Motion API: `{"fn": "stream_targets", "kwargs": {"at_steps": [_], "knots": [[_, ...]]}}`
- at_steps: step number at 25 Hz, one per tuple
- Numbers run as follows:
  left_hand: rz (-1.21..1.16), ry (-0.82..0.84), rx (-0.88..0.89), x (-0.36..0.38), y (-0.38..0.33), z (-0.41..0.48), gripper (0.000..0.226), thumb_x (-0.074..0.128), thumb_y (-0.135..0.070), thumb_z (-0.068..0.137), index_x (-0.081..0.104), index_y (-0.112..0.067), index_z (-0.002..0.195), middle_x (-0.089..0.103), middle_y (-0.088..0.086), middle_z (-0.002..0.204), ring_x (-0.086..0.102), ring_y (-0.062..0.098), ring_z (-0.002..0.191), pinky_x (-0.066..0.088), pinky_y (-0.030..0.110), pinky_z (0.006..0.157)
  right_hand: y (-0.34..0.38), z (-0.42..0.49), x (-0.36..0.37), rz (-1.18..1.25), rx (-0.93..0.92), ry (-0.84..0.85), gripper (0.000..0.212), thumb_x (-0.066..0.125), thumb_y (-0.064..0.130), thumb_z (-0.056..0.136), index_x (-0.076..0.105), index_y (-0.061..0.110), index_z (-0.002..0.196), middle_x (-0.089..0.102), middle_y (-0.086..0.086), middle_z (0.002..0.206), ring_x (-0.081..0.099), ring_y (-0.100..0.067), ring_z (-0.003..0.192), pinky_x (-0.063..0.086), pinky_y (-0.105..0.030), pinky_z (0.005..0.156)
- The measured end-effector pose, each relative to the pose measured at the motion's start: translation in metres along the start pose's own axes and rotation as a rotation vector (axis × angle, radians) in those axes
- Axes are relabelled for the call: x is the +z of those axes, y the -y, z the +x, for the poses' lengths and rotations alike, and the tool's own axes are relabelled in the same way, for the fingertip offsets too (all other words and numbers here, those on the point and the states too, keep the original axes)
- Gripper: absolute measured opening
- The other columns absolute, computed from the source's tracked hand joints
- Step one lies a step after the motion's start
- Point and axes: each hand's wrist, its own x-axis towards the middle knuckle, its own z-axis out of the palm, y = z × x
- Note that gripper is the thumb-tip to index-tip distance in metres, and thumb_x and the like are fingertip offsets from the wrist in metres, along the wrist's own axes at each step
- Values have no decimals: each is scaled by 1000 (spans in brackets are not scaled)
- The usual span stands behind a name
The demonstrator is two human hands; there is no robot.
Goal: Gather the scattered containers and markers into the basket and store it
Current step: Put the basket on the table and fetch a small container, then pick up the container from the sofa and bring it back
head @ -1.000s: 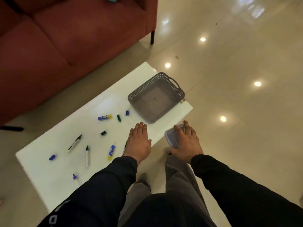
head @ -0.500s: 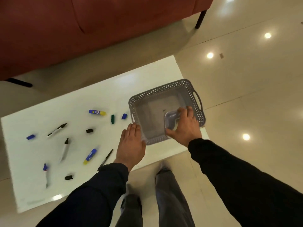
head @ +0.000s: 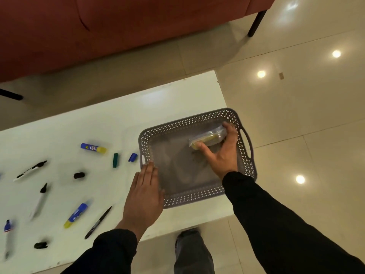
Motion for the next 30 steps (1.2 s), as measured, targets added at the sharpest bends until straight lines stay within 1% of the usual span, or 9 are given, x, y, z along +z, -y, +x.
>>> {"fn": "stream_targets", "kwargs": {"at_steps": [2, 4, 7, 10, 18, 20, 24, 26, 30], "knots": [[30, 7, 4, 0, 0, -1, 68, 50, -32, 93, 25, -9, 151, 22, 11, 160, 17, 26, 148, 16, 43, 120, -6, -5, -5, 7, 53, 44, 103, 86, 51, 73, 25, 21, 151, 37, 1, 153, 40, -13, 141, 38, -35, 117], [37, 14, 15, -4, 0, -2, 67, 51, -32, 93, 27, -8, 150, 23, 12, 160, 18, 27, 148, 18, 45, 120, -11, -12, -14, -78, 125, 72, 94, 85, 39, 78, 29, 17, 151, 45, 1, 149, 45, -11, 136, 40, -31, 115], [41, 14, 30, -10, 0, 0, 66, 53, -31, 92, 30, -7, 149, 25, 13, 159, 20, 28, 147, 20, 46, 119, -15, -14, -21, -281, 138, 83, 70, 77, 24, 88, 38, 16, 145, 46, -2, 147, 46, -16, 134, 42, -39, 113], [33, 7, 32, -13, 1, 0, 66, 52, -32, 93, 29, -7, 150, 24, 13, 160, 20, 28, 148, 20, 46, 119, -10, -5, -22, -420, 126, 86, 54, 67, 17, 95, 43, 13, 143, 42, -8, 150, 47, -24, 134, 41, -39, 113], [13, -15, 53, -15, 10, -15, 70, 55, -30, 91, 27, -6, 151, 24, 13, 160, 20, 28, 148, 22, 47, 119, 5, -16, -17, -566, 146, -2, 46, 63, 13, 96, 45, 9, 137, 41, -14, 147, 53, -31, 125, 45, -40, 104], [-8, -25, 39, -28, 11, -29, 70, 54, -31, 92, 26, -6, 151, 22, 13, 160, 18, 28, 148, 22, 47, 119, 19, -37, -17, -591, 139, 28, 52, 62, 18, 96, 40, 12, 143, 37, -13, 152, 46, -31, 134, 43, -43, 110], [-41, -49, -1, -67, 19, -75, 68, 45, -36, 97, 20, -6, 153, 10, 13, 163, 10, 27, 150, 15, 45, 121, 65, -107, -7, -738, 44, 245, 64, 57, 35, 99, 28, 21, 154, 16, -5, 167, 16, -28, 153, 22, -43, 123], [-65, -76, -7, -88, 34, -113, 67, 43, -35, 98, 19, -5, 153, 7, 13, 163, 8, 27, 150, 14, 45, 121, 95, -156, 5, -798, -47, 339, 65, 54, 41, 99, 27, 24, 156, 13, -1, 168, 12, -23, 154, 20, -40, 122], [-108, -161, -28, -115, 88, -217, 65, 45, -33, 97, 25, -3, 151, 13, 14, 162, 13, 29, 150, 16, 46, 120, 152, -275, 49, -845, -149, 382, 67, 49, 46, 99, 22, 24, 157, 11, 0, 168, 9, -20, 155, 18, -36, 122]]}}
